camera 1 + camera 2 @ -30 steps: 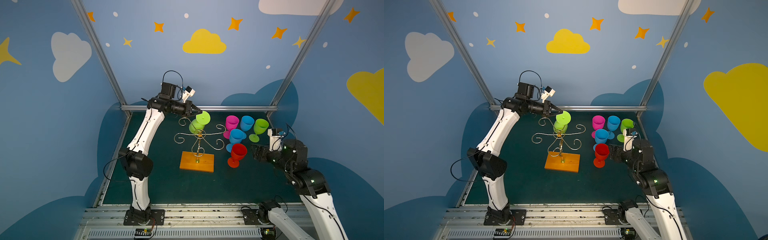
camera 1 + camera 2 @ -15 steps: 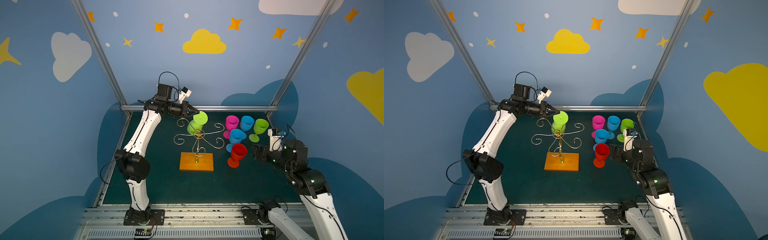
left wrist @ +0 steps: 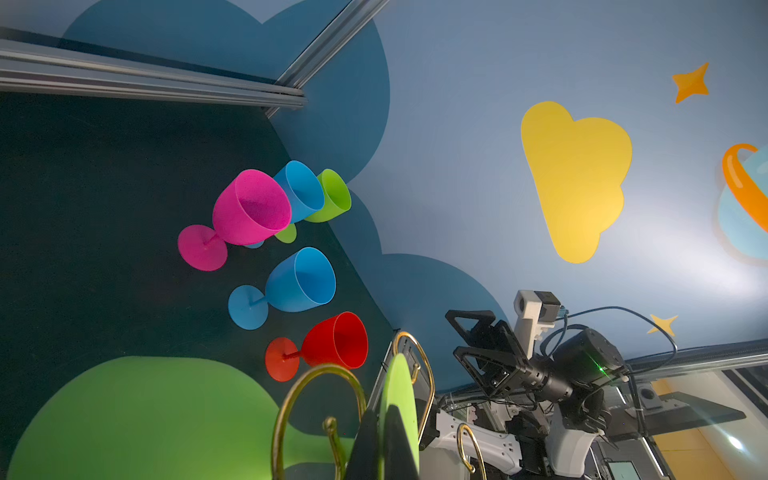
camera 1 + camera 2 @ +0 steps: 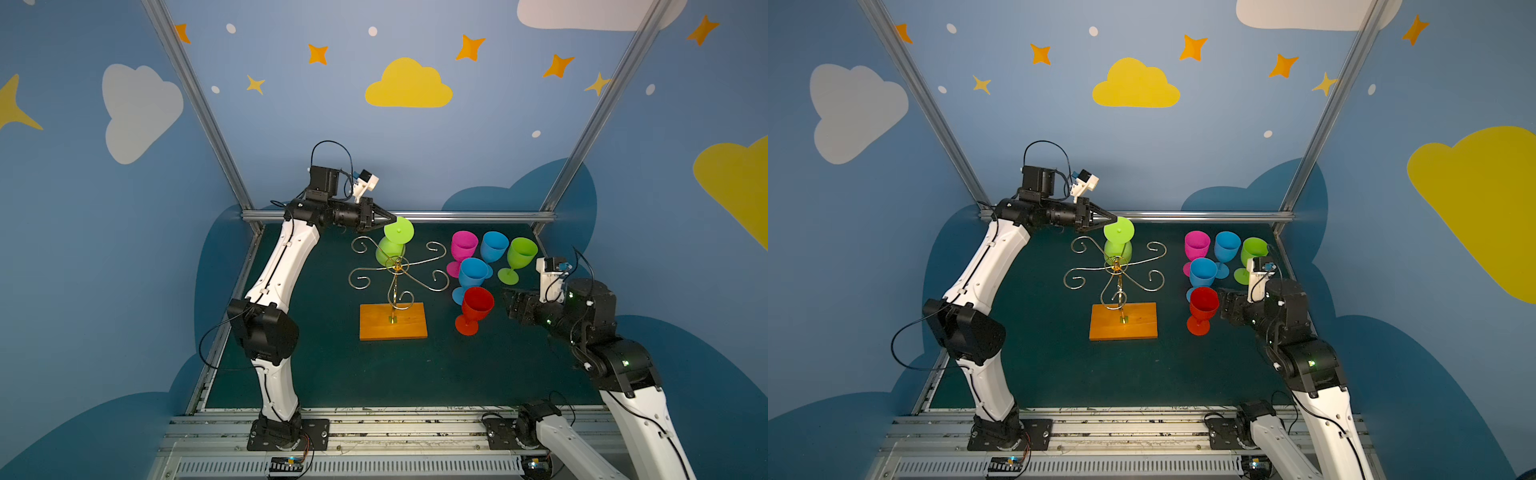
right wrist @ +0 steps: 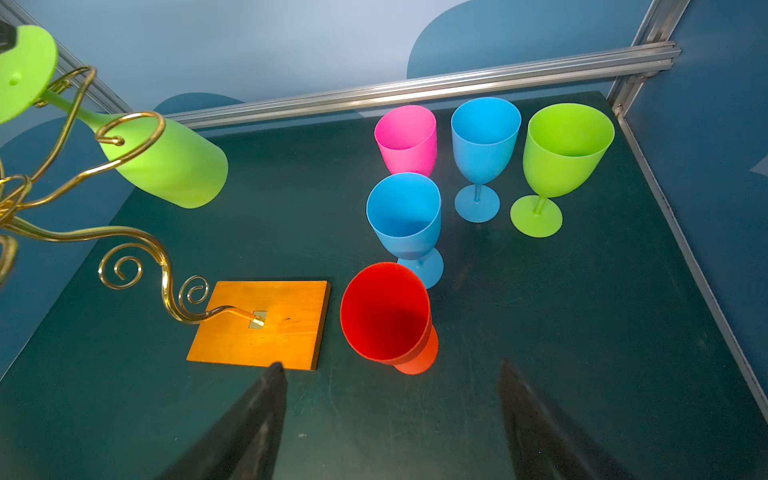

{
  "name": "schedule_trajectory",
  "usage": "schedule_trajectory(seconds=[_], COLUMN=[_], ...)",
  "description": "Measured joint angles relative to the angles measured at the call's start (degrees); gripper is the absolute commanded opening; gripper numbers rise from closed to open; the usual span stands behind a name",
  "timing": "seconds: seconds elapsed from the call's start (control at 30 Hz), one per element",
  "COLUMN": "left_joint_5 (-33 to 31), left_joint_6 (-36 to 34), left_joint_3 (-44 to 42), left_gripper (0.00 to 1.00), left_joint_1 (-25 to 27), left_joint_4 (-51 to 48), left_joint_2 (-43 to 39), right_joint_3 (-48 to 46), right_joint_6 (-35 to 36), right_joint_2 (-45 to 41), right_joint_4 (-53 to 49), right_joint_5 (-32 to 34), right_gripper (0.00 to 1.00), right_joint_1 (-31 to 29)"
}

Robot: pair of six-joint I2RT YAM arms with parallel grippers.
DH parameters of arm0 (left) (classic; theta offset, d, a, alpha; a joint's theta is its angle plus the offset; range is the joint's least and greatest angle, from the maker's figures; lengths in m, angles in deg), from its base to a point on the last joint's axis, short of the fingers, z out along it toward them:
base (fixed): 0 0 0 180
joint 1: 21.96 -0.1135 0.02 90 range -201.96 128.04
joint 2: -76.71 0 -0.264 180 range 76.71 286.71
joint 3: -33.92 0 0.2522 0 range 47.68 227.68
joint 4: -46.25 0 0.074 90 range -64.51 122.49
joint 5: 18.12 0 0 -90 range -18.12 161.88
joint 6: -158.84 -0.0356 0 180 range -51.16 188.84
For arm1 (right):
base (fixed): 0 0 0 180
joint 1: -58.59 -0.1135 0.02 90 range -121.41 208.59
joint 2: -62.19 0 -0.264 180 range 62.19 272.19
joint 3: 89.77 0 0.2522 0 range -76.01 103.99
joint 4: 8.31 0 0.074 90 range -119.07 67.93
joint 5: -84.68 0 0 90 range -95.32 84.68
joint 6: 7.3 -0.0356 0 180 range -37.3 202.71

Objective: Take the wine glass off the wine glass rack
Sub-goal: 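Lift the green glass up off the rack with the left gripper, then raise the green glass by its foot clear of the rack hooks with the left gripper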

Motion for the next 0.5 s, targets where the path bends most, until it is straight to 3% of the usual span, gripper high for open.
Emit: schedule_trajectory(seconds=[0.5], left_joint_5=[1.6], left_joint_6=[0.11], left_joint_3=[-0.07], left_gripper=[0.03], left_joint_1=[-1.46], left_joint_4=[-0.13], left_joint_2=[-0.02], right_joint_3=[-0.07], right_joint_6=[0.17], right_joint_2=[0.0], right_joint_4=[0.0], right_joint_5=[0.02], right_gripper=[0.79], right_joint_1=[0.07])
